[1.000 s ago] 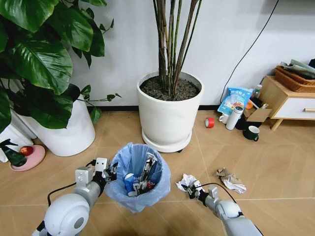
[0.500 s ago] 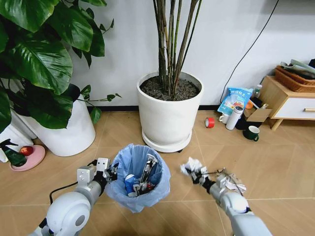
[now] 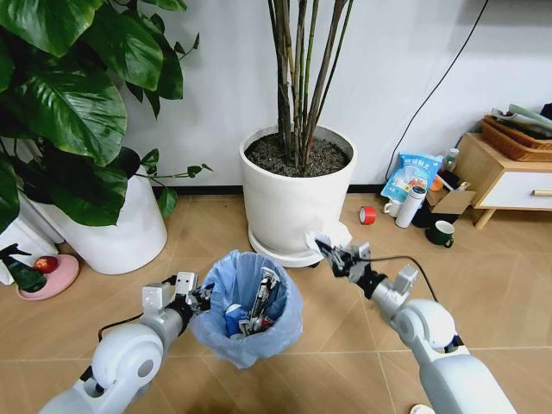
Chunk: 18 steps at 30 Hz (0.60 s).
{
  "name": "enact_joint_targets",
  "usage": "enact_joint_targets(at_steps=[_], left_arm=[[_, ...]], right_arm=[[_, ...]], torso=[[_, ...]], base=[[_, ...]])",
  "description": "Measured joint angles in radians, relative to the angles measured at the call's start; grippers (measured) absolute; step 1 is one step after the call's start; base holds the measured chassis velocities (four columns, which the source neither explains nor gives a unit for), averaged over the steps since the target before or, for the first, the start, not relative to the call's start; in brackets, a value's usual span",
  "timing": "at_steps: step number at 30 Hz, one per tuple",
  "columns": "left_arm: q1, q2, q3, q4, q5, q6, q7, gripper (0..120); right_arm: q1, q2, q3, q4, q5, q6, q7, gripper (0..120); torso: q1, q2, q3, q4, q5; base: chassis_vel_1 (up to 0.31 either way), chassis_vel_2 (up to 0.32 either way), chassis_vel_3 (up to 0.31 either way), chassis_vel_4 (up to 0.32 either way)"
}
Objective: Pick up the trash bin and place the garbage on the floor into it.
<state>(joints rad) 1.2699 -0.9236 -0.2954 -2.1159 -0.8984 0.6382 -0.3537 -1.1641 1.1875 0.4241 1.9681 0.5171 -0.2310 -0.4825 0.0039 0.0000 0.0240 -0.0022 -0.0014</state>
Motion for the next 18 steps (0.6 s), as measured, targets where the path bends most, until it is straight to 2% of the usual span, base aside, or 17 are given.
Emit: enact_joint_targets(at_steps=[3, 7, 9, 17, 18], left_arm=[[-0.039, 0.001, 0.016, 0.026, -0.017, 0.005, 0.013, 0], [-0.064, 0.002, 0.026, 0.037, -0.035, 0.010, 0.015, 0], [-0.097, -0.001, 0.049, 0.053, -0.052, 0.013, 0.014, 0], [-0.141, 0.000, 0.078, 0.069, -0.078, 0.017, 0.010, 0], [-0.142, 0.000, 0.078, 0.069, -0.080, 0.017, 0.009, 0]], right_arm=[[0.028, -0.022, -0.047, 0.082, 0.028, -0.052, 0.012, 0], [0.037, -0.044, -0.081, 0.113, 0.043, -0.080, 0.013, 0], [0.047, -0.080, -0.136, 0.133, 0.052, -0.098, 0.011, 0], [0.074, -0.141, -0.242, 0.123, 0.038, -0.169, -0.017, 0], [0.082, -0.139, -0.254, 0.113, 0.035, -0.173, -0.014, 5]], torso=[[0.000, 0.000, 0.000, -0.0001, 0.0005], [0.000, 0.000, 0.000, 0.0000, 0.0008], [0.000, 0.000, 0.000, -0.0001, 0.0005], [0.000, 0.000, 0.000, -0.0002, 0.0005], [0.000, 0.000, 0.000, -0.0002, 0.0007]], base=[[0.000, 0.000, 0.000, 0.000], [0.000, 0.000, 0.000, 0.000], [0.000, 0.000, 0.000, 0.000], [0.000, 0.000, 0.000, 0.000], [0.000, 0.000, 0.000, 0.000]])
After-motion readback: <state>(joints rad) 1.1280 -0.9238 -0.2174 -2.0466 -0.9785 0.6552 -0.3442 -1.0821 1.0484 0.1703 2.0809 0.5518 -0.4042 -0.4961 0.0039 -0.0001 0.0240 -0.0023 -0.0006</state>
